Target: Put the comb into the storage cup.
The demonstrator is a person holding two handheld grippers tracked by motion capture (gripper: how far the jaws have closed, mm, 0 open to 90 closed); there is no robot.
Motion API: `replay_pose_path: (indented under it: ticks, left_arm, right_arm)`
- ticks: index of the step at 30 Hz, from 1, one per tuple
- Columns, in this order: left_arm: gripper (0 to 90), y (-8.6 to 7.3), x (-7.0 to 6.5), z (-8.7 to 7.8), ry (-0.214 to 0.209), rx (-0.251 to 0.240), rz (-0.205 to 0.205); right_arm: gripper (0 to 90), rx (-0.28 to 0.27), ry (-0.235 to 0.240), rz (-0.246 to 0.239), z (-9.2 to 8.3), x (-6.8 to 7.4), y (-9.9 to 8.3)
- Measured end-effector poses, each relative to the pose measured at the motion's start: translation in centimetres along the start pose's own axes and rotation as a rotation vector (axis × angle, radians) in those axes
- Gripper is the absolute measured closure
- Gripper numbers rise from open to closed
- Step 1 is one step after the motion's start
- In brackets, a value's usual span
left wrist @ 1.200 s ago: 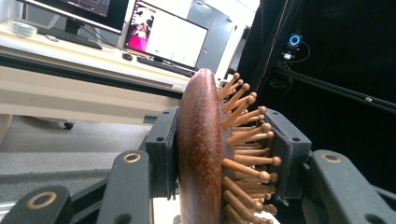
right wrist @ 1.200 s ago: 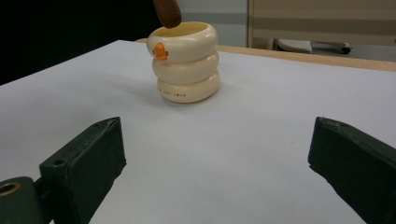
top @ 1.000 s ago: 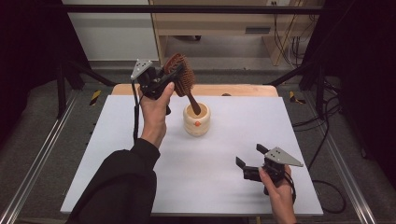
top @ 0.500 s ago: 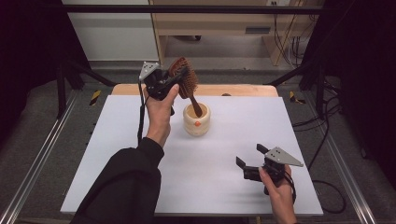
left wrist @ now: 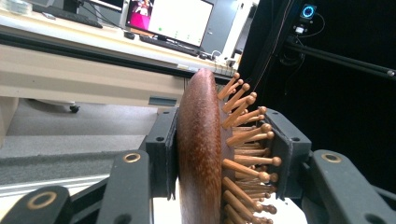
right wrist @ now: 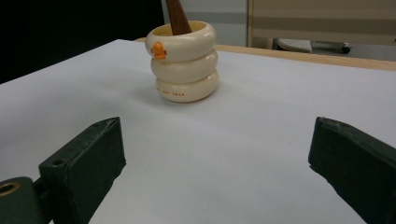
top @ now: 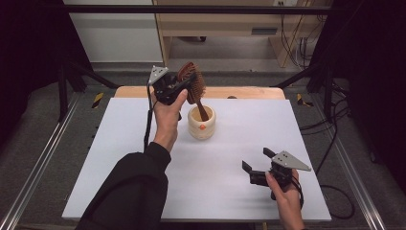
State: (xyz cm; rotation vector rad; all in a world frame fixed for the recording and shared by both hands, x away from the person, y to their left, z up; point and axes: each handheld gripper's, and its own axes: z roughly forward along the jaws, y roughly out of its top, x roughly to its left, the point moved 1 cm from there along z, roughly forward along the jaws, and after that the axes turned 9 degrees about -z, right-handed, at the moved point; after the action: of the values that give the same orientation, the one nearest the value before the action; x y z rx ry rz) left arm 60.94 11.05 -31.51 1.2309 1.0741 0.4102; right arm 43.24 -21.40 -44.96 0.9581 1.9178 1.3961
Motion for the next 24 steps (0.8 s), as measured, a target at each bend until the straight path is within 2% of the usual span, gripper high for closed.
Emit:
replay_pose_path:
  ticks: [8, 24]
  left_arm:
    - [51.6, -0.5, 0.5, 0.1, 0.01, 0.011, -0.002]
    - [51.7, -1.4, 0.5, 0.4, 0.013, 0.029, 0.003]
  right_arm:
    - [3.9, 0.005, 0.0, -0.002, 0.1, 0.1, -0.1]
    - [3.9, 0.008, 0.007, 0.002, 0.2, 0.1, -0.1]
